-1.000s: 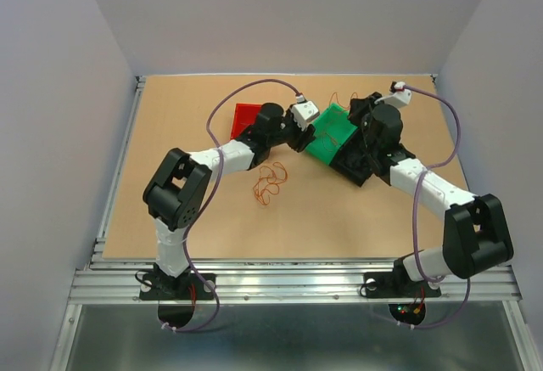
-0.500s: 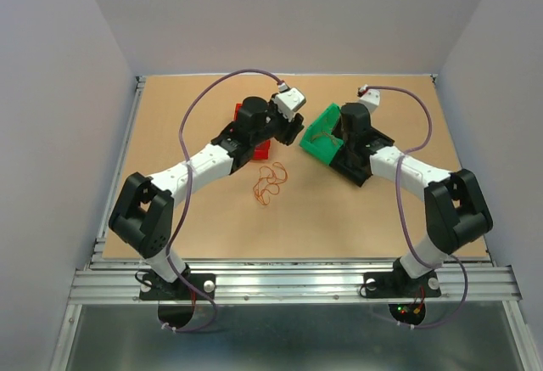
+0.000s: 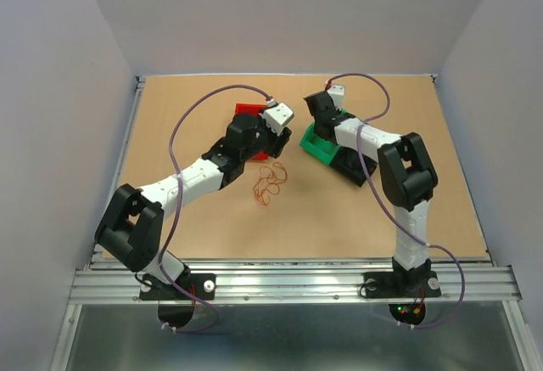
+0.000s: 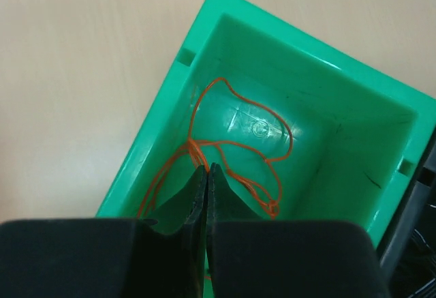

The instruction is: Untangle the cables

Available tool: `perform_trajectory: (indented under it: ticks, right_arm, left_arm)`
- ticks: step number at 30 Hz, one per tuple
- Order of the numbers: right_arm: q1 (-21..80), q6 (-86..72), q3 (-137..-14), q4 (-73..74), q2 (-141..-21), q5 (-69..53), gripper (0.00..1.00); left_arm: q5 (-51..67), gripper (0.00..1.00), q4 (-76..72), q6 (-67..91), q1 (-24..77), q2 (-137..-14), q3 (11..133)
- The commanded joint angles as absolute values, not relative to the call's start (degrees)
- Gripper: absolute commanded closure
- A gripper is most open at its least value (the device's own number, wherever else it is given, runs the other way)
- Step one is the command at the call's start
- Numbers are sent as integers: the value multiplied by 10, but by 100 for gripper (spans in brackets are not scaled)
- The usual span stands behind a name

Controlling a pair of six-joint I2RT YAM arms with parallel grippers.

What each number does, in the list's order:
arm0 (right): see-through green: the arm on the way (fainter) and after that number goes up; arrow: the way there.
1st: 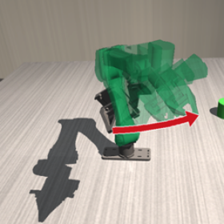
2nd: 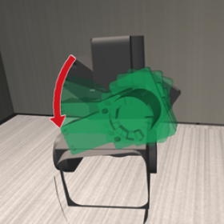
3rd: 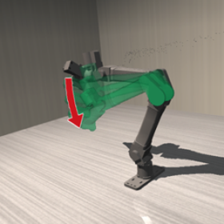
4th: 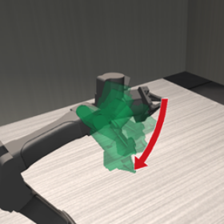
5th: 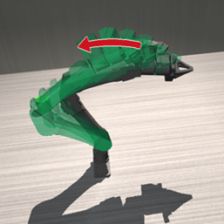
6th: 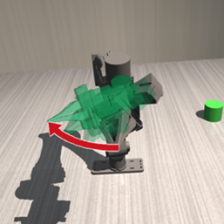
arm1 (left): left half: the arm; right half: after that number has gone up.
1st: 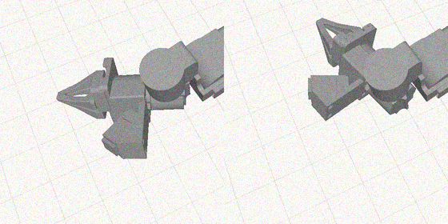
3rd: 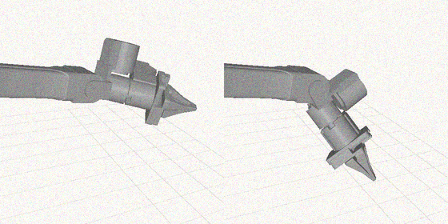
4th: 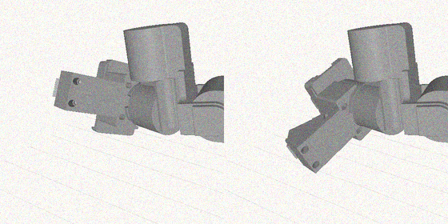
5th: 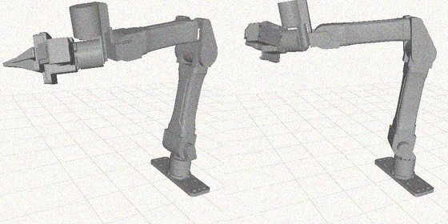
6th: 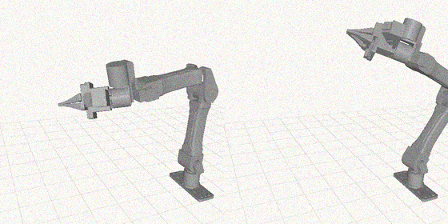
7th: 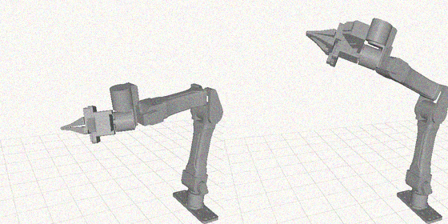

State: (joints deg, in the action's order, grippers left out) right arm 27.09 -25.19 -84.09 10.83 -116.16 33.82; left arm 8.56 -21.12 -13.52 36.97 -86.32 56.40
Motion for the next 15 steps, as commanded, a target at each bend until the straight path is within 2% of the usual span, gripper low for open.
perform_trajectory:
  ticks: [1,3,10,15]
  right_arm:
    - [276,-260,-951,234,-1220,357,99]
    - [276,-272,-962,279,-1244,363,99]
    - [272,-325,-949,279,-1284,350,95]
    - [272,-330,-959,274,-1302,357,93]
  left_arm:
    - [80,38,-269,-144,367,-824,550]
    - [80,39,-273,-146,367,-824,547]
    - [67,38,-273,-153,367,-833,547]
    - [34,29,-290,-159,367,-821,529]
